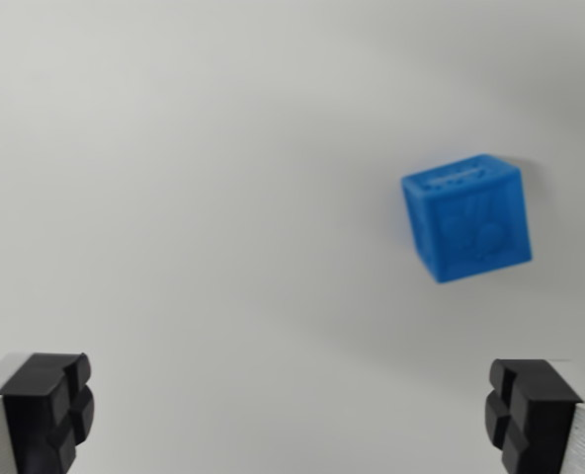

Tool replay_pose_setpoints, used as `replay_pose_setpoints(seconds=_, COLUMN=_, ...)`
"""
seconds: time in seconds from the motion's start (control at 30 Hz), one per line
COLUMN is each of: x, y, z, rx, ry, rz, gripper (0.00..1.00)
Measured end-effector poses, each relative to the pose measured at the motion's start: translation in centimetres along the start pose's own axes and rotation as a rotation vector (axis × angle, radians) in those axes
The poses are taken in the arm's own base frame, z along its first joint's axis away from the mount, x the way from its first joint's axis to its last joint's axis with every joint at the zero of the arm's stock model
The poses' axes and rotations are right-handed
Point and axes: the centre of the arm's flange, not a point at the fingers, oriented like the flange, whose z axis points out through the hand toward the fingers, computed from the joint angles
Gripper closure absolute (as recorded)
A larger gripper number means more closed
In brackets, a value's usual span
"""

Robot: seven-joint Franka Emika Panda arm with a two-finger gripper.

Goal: Stack cube

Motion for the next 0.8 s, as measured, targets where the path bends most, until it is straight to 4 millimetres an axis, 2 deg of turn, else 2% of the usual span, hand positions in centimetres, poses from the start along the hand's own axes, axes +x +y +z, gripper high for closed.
replay_pose_setpoints(seconds=0.8, x=5.1, y=6.2, z=6.2, rx=0.014, ry=0.000, rz=-0.250, gripper=0.00)
